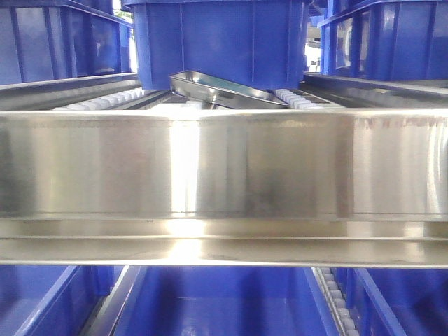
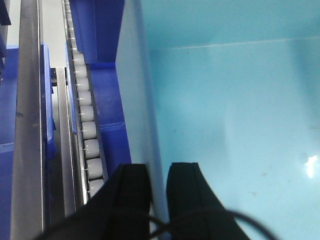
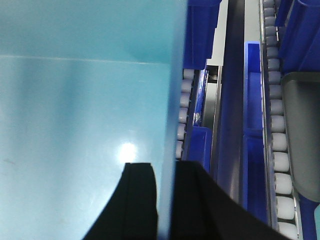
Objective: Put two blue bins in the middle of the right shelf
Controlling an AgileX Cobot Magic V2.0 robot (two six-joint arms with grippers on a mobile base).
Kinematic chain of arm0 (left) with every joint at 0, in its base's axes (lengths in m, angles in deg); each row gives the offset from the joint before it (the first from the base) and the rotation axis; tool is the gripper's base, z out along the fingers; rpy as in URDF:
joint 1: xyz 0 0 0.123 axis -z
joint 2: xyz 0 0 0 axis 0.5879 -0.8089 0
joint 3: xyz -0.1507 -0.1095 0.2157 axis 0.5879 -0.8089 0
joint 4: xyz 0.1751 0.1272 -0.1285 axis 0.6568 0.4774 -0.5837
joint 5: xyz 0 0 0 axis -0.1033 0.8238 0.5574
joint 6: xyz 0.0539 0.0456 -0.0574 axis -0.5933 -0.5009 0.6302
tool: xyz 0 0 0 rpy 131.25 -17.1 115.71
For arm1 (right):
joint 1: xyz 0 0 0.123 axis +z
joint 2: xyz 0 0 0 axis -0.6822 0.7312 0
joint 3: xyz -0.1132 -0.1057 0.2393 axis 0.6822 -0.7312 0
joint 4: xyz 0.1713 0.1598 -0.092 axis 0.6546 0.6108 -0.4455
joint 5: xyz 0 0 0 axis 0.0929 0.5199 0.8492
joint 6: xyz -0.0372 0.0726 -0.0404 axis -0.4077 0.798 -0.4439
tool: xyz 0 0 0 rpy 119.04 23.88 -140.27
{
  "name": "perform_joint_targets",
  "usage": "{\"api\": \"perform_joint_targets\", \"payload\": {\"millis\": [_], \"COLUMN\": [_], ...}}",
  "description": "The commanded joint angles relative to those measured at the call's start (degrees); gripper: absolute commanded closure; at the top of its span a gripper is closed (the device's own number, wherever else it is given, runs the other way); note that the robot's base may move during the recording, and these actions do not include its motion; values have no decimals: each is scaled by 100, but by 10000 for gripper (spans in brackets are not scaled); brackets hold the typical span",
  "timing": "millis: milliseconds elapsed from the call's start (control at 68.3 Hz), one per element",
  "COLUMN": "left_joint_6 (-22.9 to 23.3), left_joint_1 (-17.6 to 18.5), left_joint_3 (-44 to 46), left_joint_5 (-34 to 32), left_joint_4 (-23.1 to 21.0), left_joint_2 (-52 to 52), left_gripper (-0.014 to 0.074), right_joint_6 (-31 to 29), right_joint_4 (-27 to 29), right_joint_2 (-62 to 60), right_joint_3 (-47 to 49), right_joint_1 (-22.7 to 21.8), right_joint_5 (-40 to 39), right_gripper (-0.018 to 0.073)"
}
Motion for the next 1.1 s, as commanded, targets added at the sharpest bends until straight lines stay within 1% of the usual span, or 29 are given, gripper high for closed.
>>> {"api": "perform_joint_targets", "payload": {"millis": [0, 1083], "left_joint_6": [-82, -82], "left_joint_1": [0, 0], "left_joint_3": [95, 95], "left_joint_5": [-194, -194], "left_joint_4": [-329, -329], "left_joint_2": [99, 99], "left_gripper": [707, 707], "right_joint_6": [-70, -70], "right_joint_4": [-25, -25], "right_joint_2": [-67, -67], "right_joint_3": [65, 65], "right_joint_1": [-5, -5], "right_joint_5": [-215, -218], "right_gripper": [712, 712]}}
